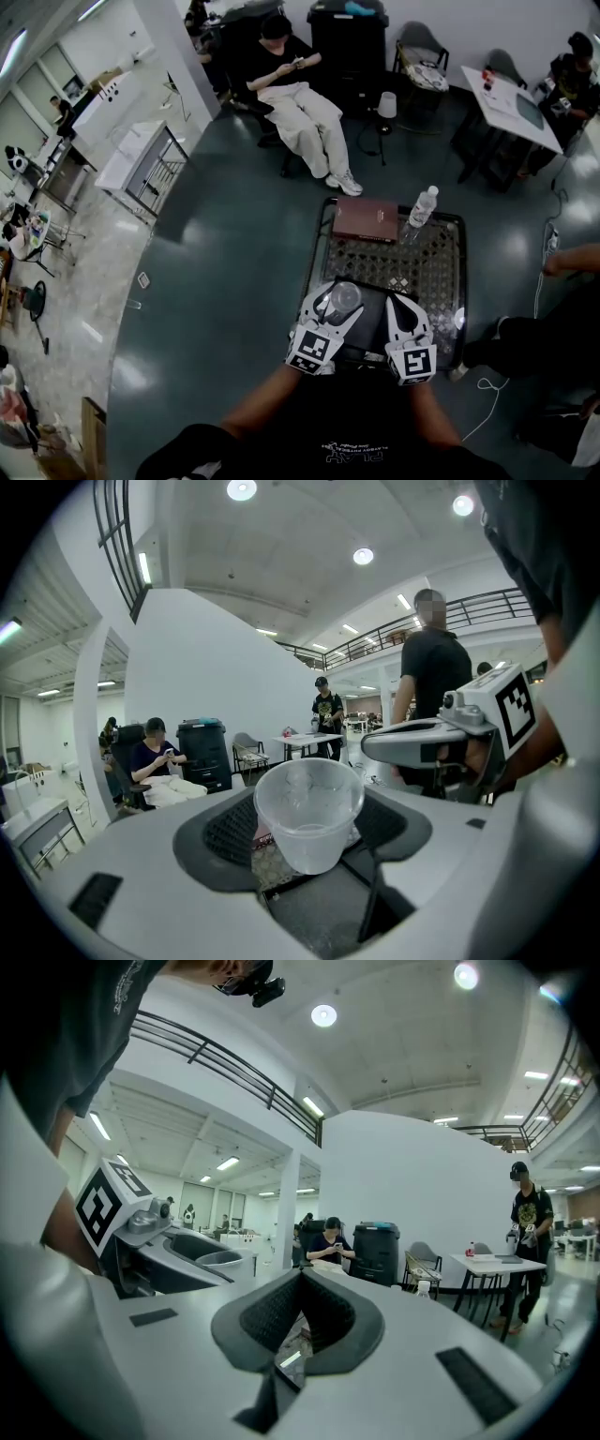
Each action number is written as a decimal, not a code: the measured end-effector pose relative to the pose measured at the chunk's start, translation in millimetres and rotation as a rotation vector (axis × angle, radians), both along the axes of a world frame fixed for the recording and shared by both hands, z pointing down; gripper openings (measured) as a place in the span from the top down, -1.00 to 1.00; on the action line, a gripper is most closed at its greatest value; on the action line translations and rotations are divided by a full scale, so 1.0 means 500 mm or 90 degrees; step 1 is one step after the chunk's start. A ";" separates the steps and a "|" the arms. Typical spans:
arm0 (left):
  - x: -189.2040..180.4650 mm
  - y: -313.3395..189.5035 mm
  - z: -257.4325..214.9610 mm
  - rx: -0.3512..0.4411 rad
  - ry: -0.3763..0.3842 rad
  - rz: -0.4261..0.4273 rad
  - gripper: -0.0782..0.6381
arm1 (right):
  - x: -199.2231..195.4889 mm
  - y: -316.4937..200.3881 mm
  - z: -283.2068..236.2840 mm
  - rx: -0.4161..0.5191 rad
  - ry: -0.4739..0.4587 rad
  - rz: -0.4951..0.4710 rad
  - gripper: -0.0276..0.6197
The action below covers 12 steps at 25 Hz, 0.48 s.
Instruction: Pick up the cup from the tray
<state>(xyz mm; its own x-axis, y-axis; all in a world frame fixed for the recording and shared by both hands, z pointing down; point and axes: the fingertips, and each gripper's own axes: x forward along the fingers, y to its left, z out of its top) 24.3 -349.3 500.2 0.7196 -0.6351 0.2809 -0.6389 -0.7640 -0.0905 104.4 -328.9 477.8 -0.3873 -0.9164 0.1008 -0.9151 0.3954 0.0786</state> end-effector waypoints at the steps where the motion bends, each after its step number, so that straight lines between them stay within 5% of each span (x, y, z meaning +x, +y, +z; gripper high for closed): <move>1: -0.001 -0.001 0.002 -0.001 0.000 -0.001 -0.12 | -0.001 -0.001 0.002 -0.001 0.000 -0.001 0.89; 12: -0.004 -0.011 0.012 -0.009 -0.001 -0.007 -0.12 | 0.000 -0.018 -0.017 -0.004 0.012 0.007 0.89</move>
<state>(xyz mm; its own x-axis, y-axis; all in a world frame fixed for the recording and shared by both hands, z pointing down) 22.2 -354.7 506.0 0.7121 -0.6390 0.2908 -0.6473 -0.7580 -0.0805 104.3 -338.0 469.5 -0.3748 -0.9201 0.1138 -0.9179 0.3855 0.0940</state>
